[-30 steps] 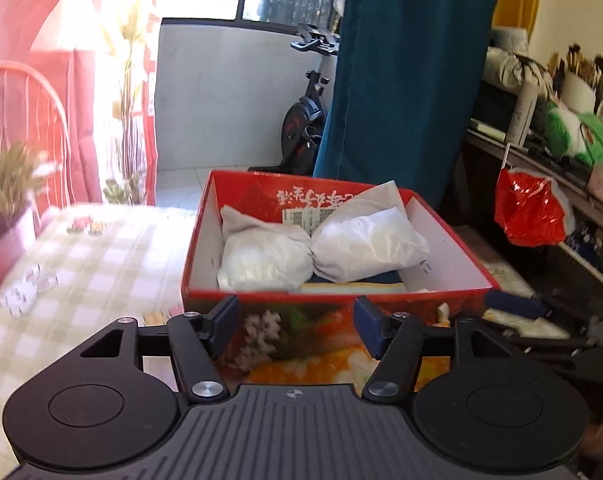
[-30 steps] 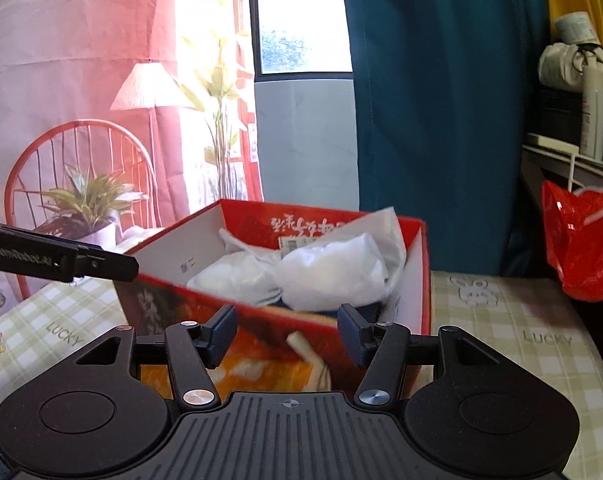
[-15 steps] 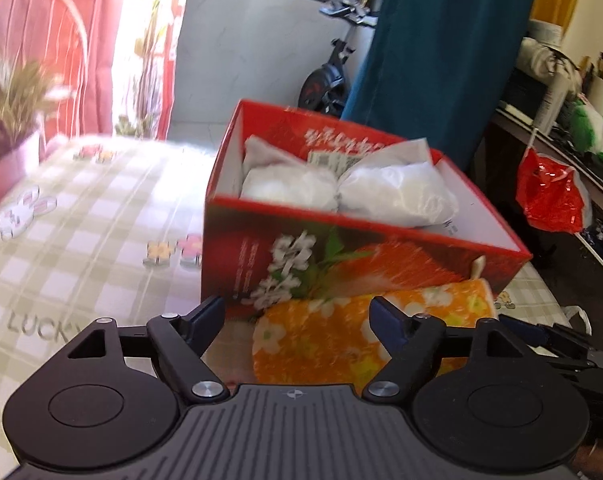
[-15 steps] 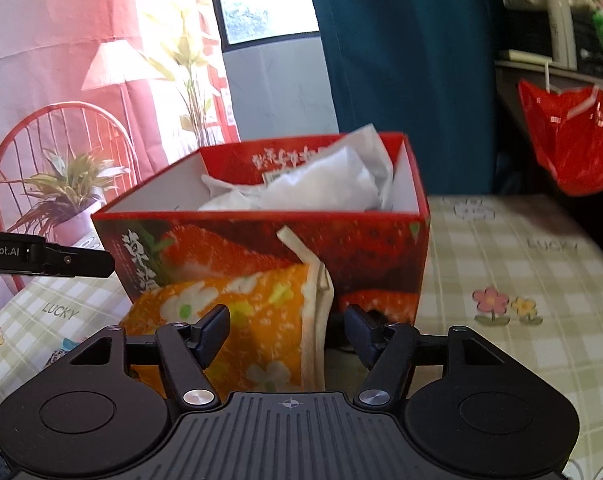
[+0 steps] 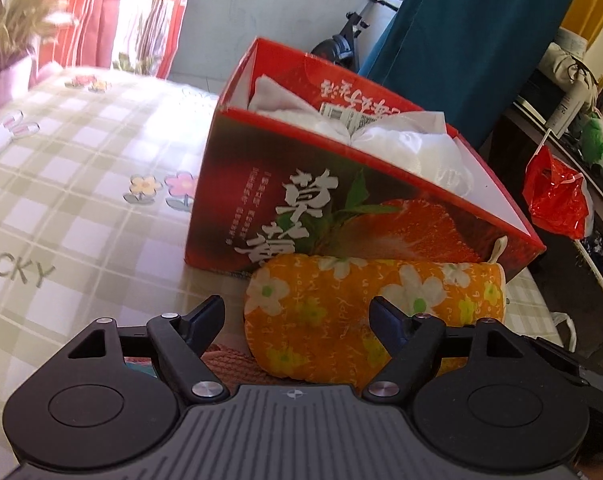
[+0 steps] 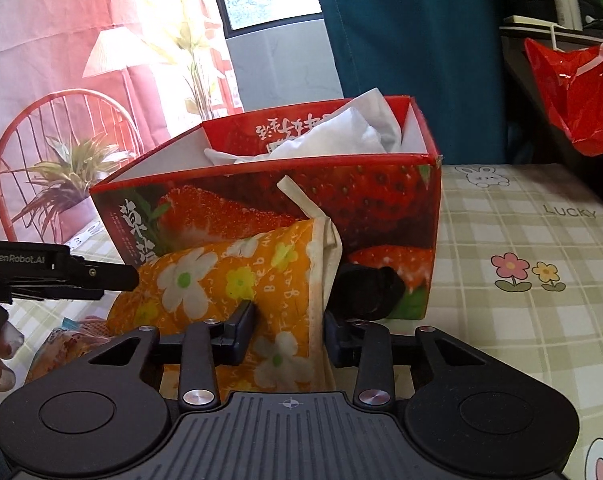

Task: Organize soft objects
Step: 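Lower the right tool to the orange floral cloth bundle and grasp it, then lift the orange floral bundle with the right tool over the red box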

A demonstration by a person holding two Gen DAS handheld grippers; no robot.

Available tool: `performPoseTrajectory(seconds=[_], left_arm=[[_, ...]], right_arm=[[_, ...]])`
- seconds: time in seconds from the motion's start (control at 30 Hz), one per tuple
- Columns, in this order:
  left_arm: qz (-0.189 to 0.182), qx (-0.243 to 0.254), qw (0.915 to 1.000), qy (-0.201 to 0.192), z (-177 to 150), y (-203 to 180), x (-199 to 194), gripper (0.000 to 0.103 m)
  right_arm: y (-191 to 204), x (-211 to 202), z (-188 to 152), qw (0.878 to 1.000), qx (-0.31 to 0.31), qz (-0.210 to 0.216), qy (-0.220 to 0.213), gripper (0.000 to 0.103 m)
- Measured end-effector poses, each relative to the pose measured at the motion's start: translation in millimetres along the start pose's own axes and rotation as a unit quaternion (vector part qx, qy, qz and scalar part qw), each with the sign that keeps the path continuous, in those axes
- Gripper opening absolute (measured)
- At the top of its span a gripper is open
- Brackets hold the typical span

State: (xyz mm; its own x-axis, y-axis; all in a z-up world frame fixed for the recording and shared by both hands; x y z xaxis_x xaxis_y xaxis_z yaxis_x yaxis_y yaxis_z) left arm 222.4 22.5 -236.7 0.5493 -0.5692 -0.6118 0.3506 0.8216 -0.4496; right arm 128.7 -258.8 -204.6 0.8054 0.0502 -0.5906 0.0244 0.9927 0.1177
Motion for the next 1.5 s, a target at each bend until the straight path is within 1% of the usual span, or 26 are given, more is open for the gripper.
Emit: performPoseTrajectory(seconds=[0.1, 0.23, 0.37, 0.4, 0.5, 0.57, 0.67, 0.7, 0.73, 0.83, 0.93, 1.0, 1.27, 1.37, 1.5], left_arm=[[0.0, -0.008, 0.9999, 0.014, -1.7, 3.5, 10.0, 0.081], [-0.012, -0.028, 0.9992, 0.024, -1.9, 9.3, 19.2, 0.081], [-0.025, -0.051, 0.9981, 0.026, -4.9, 15.6, 21.3, 0.081], [-0.027, -0.053, 0.998, 0.023, -6.1, 16.2, 20.0, 0.079], [-0.037, -0.049, 0.998, 0.015, -8.7, 13.0, 14.8, 0.064], [-0.029, -0.033, 0.999, 0.012, -8.3, 7.3, 11.2, 0.059], [-0.017, -0.005, 0.9998, 0.003, -6.9, -3.2, 4.4, 0.039], [-0.01, 0.002, 1.0, -0.001, -7.0, -5.1, 0.1, 0.03], [-0.007, 0.007, 0.9999, -0.006, -6.5, -6.9, -4.0, 0.024], [-0.01, 0.01, 0.9995, -0.028, -6.6, -11.3, -18.0, 0.017], [-0.007, 0.029, 0.9983, -0.05, -8.8, -21.2, -31.7, 0.016], [-0.006, 0.039, 0.9974, -0.06, -8.9, -26.6, -38.2, 0.015], [-0.007, 0.07, 0.9922, -0.103, -4.3, -49.5, -65.4, 0.014], [-0.008, 0.075, 0.991, -0.11, -2.4, -55.0, -69.0, 0.014], [-0.005, 0.072, 0.9913, -0.11, -2.8, -57.5, -73.7, 0.014]], right_arm=[[-0.8, 0.5, -0.3, 1.0, 0.001, 0.001, 0.001, 0.033], [-1.2, 1.3, -0.4, 1.0, 0.002, 0.001, 0.003, 0.033], [-1.4, 2.5, -0.7, 1.0, 0.005, 0.002, 0.006, 0.033], [-1.3, 2.5, -0.6, 1.0, 0.006, 0.001, 0.006, 0.033], [-0.1, 1.5, 0.5, 1.0, 0.006, 0.001, 0.009, 0.031], [1.0, 0.9, 1.5, 1.0, 0.006, 0.001, 0.01, 0.03], [1.5, -0.5, 2.4, 1.0, 0.008, 0.006, 0.013, 0.027], [1.7, -1.3, 2.6, 1.0, 0.009, 0.006, 0.014, 0.026], [1.5, -2.4, 3.1, 1.0, 0.01, 0.007, 0.014, 0.025], [2.2, -7.5, 4.8, 1.0, 0.013, 0.01, 0.012, 0.019], [4.5, -14.3, 8.1, 1.0, 0.011, 0.015, 0.004, 0.013], [7.5, -20.6, 10.1, 1.0, 0.005, 0.015, -0.006, 0.012], [13.8, -47.2, 24.0, 0.999, -0.009, 0.018, -0.044, 0.011], [14.9, -54.0, 28.3, 0.998, -0.011, 0.018, -0.054, 0.011], [15.4, -59.6, 30.3, 0.998, -0.01, 0.019, -0.058, 0.011]])
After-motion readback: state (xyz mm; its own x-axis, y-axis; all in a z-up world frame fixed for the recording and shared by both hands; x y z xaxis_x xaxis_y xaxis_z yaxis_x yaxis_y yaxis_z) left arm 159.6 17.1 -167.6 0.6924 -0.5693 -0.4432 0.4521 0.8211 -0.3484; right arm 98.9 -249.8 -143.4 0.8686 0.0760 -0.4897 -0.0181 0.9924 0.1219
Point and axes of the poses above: each gripper's, at about its wrist camera, not at the fingertips, and x roughly the way its jaws point, y to its left, z to its top, the point moved 1 cm from there along x, roughly the way its jaws point, and after that the axes turned 9 degrees about -z, right-handed, at the moved point
